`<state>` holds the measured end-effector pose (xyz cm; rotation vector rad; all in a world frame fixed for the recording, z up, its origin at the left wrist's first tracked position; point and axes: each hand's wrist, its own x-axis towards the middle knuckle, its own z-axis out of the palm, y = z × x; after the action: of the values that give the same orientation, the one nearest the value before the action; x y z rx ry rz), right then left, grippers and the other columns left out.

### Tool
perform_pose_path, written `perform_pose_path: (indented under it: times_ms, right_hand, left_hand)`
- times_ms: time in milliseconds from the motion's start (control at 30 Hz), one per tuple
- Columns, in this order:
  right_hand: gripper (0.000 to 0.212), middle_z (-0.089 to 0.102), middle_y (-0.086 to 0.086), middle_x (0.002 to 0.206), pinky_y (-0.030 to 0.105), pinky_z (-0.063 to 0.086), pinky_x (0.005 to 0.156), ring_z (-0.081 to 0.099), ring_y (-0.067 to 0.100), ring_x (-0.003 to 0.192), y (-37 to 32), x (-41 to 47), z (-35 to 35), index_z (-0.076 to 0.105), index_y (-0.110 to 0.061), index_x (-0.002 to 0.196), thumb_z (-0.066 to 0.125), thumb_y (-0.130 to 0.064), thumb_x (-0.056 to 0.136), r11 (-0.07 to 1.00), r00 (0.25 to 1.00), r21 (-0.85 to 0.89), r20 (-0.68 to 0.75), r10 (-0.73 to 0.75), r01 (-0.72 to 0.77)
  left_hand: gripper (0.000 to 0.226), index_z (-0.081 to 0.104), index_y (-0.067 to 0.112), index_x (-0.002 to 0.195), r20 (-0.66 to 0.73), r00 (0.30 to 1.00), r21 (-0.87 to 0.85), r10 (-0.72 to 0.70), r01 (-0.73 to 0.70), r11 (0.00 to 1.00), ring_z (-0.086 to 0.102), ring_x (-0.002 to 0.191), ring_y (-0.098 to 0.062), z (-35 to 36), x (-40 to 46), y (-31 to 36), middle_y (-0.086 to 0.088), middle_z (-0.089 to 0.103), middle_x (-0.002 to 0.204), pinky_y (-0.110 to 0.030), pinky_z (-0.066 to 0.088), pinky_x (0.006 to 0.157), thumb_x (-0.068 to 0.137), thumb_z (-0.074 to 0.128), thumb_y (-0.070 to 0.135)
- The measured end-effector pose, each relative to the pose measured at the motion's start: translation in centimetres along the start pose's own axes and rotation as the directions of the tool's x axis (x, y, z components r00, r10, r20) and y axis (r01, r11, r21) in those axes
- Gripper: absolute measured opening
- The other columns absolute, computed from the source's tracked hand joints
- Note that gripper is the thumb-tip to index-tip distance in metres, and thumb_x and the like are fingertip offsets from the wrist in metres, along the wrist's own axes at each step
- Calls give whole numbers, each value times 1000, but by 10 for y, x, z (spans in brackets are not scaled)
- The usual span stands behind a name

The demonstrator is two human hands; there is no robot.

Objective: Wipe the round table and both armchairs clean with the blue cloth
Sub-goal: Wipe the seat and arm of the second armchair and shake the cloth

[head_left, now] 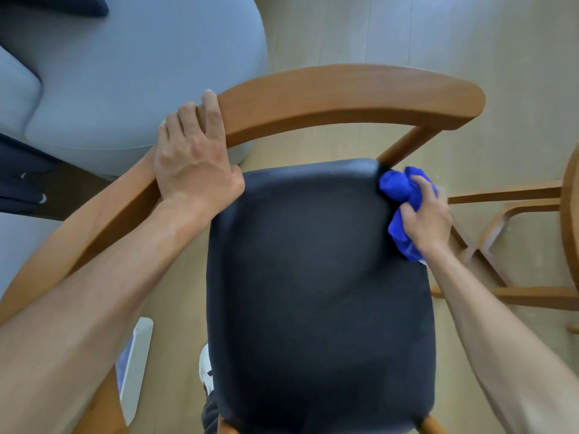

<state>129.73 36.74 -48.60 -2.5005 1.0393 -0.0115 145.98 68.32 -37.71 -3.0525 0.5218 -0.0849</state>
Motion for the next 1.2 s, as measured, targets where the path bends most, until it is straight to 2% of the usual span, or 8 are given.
perform_pose_path:
  times_ms: [100, 300, 567, 700, 833, 967, 1133, 1200]
  right_hand:
    - [55, 42, 11, 137, 35, 37, 98, 49, 33, 118, 24, -61, -1, 45, -28, 138, 54, -13, 86, 978, 981, 100, -30, 189, -186]
    - [65, 35, -7, 128, 31, 48, 76, 53, 24, 105, 58, -235, 9, 43, -40, 128, 67, -5, 79, 989, 992, 94, 67, 106, -112]
    - [54, 35, 10, 136, 38, 37, 102, 47, 33, 119, 20, -73, 7, 41, -30, 137, 54, -15, 86, 969, 981, 171, -50, 190, -179]
    - [59, 39, 15, 132, 37, 41, 98, 49, 35, 115, 39, -145, -2, 51, -17, 131, 65, -2, 77, 992, 992, 78, 78, -101, 95]
    - [81, 47, 14, 119, 34, 56, 70, 63, 32, 81, 74, -246, -11, 55, -26, 116, 79, 1, 44, 781, 731, -41, 386, -562, 623]
    - [67, 58, 12, 112, 32, 51, 59, 60, 30, 70, 76, -189, -24, 63, -30, 108, 72, -1, 49, 489, 445, -48, 501, -743, 871]
    - [62, 51, 19, 126, 47, 49, 87, 52, 44, 103, 66, -81, -20, 58, -14, 128, 68, 5, 71, 890, 887, -97, 184, -423, 445]
    - [58, 44, 12, 133, 38, 40, 97, 44, 35, 115, 69, -71, -11, 47, -19, 135, 62, -3, 81, 965, 959, -19, 111, -260, 263]
  left_hand:
    - [82, 23, 2, 142, -3, 1000, 8, -12, 12, 1000, 46, 99, -44, 0, -1, 0, -28, 43, 121, -49, 38, 92, 70, 58, 21]
    - [83, 22, 4, 141, -3, 1000, -24, -30, 29, 999, 45, 100, -45, -2, -1, 5, -29, 42, 121, -50, 37, 94, 69, 60, 19]
    - [85, 20, 6, 142, -23, 999, -28, -22, 21, 999, 43, 103, -46, 1, -3, 5, -30, 40, 125, -52, 36, 95, 69, 60, 21]
    - [90, 15, 8, 145, -2, 1000, -51, -23, 23, 998, 39, 116, -48, 0, -1, 6, -29, 33, 137, -52, 30, 105, 68, 62, 21]
    - [99, 7, 11, 148, 33, 998, -74, -52, 55, 996, 26, 132, -46, 0, -3, 10, -26, 21, 149, -50, 16, 115, 69, 64, 24]
    - [103, 3, 11, 149, 36, 999, -67, -40, 42, 997, 23, 133, -47, 1, -5, 11, -26, 19, 149, -50, 13, 116, 69, 66, 24]
    - [101, 10, 10, 147, -23, 999, -37, -27, 26, 999, 30, 126, -48, 5, -8, 11, -29, 27, 143, -52, 17, 114, 64, 66, 22]
    - [100, 11, 11, 146, -30, 999, -28, -19, 18, 999, 32, 123, -50, 5, -6, 10, -29, 29, 141, -53, 20, 112, 64, 66, 22]
